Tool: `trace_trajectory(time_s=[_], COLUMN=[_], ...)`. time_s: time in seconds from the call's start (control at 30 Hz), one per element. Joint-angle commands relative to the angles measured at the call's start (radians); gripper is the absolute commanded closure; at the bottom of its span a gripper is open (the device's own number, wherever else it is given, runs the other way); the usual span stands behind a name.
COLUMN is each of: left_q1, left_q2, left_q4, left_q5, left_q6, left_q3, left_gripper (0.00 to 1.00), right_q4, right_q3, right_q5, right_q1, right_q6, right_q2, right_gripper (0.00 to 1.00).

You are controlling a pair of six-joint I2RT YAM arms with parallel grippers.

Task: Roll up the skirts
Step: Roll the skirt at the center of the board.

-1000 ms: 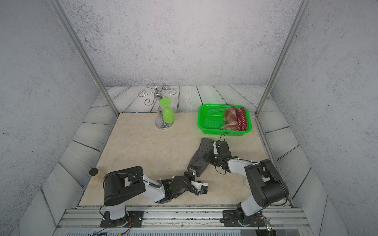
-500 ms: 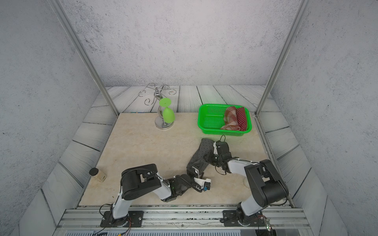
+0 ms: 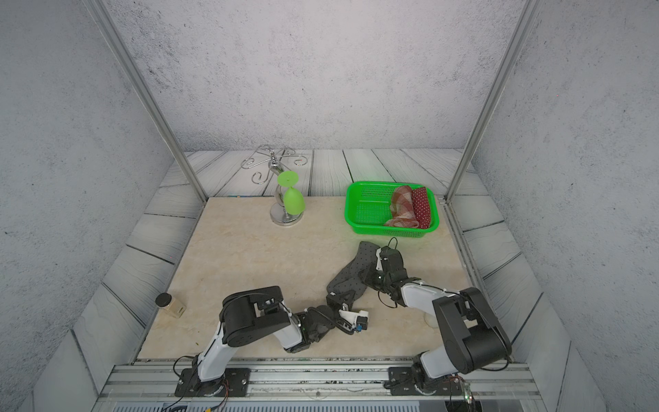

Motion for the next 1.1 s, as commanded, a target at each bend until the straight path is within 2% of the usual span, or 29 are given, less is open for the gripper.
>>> trace_trajectory(time_s=[0.0,0.1,0.17,0.3,0.43,0.47,0.5,0.57,0.6,0.67,0.73,0.87,1.07], left_q1=[0.072,0.094,0.111,0.169,0.226,0.24,0.253,0.282,0.294,0.315,0.333,0.389,0.462], left_q2=[-0.053,-0.144,-0.179,-0.199,-0.164,-0.15,-0.137,-0.102,-0.085,-0.036,0.015,0.053,0.077], left_q4=[-0.236,-0.358,-0.406,-0.399,-0.249,-0.21,-0.181,-0.117,-0.087,-0.002,0.09,0.092,0.091], left_q5=[-0.089,-0.016,0.038,0.162,0.208,0.225,0.243,0.289,0.308,0.345,0.367,0.462,0.625], left_q6=[-0.193,-0.407,-0.539,-0.8,-0.985,-1.022,-1.054,-1.136,-1.169,-1.231,-1.281,-1.403,-1.542], left_q3=[-0.026,-0.037,-0.041,-0.074,-0.149,-0.164,-0.176,-0.197,-0.207,-0.226,-0.246,-0.24,-0.207], left_gripper=[1.0,1.0,1.0,1.0,1.0,1.0,1.0,1.0,1.0,1.0,1.0,1.0,1.0], right_q4=[-0.127,-0.126,-0.126,-0.129,-0.161,-0.173,-0.182,-0.186,-0.186,-0.183,-0.185,-0.211,-0.157], right_q3=[-0.04,-0.063,-0.078,-0.088,-0.086,-0.082,-0.078,-0.08,-0.084,-0.096,-0.103,-0.09,-0.051], right_q5=[-0.053,-0.049,-0.051,-0.059,-0.042,-0.044,-0.043,-0.041,-0.036,-0.027,-0.02,-0.023,-0.07], right_q1=[-0.004,-0.004,-0.008,-0.013,-0.018,-0.019,-0.018,-0.02,-0.019,-0.02,-0.021,-0.022,-0.021], right_q6=[-0.025,-0.028,-0.032,-0.033,-0.041,-0.045,-0.05,-0.047,-0.043,-0.035,-0.035,-0.043,-0.036], right_q2=[-0.066,-0.087,-0.092,-0.089,-0.11,-0.115,-0.12,-0.148,-0.168,-0.229,-0.284,-0.338,-0.242], right_gripper=[0.96,0.86,0.82,0.84,0.87,0.82,0.73,0.48,0.4,0.27,0.21,0.15,0.11])
